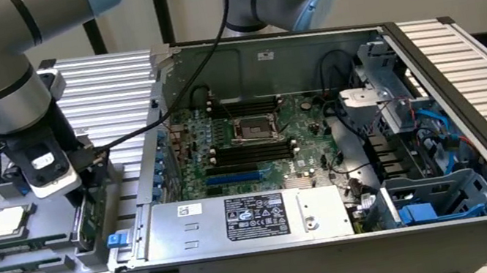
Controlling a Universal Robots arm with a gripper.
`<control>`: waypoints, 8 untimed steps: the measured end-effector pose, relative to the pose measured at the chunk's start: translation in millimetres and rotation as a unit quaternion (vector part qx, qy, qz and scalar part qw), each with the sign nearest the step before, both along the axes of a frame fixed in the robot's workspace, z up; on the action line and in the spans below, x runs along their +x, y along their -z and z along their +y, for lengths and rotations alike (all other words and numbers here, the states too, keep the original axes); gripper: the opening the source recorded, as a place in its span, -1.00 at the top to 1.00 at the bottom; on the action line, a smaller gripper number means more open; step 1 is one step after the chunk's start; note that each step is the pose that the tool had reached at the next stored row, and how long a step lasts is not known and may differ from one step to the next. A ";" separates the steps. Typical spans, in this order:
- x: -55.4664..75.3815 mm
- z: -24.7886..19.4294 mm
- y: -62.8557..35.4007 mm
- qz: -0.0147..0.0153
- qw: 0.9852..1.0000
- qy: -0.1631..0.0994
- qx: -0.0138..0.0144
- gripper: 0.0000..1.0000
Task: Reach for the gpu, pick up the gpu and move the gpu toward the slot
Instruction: 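Pick up the gpu and move the gpu toward the slot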
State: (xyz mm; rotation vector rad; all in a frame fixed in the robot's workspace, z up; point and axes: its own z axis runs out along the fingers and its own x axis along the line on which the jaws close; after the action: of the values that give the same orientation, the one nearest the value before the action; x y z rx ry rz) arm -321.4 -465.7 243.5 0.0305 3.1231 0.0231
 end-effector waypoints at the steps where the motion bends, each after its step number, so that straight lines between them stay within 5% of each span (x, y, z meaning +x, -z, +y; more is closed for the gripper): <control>1: -0.1 0.0 -0.1 0.000 1.000 0.000 0.000 0.38; 8: 0.0 0.1 0.0 0.000 1.000 0.000 0.000 0.47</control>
State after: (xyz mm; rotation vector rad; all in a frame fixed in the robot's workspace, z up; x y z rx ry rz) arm -321.4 -465.6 243.5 0.0314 3.1231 0.0226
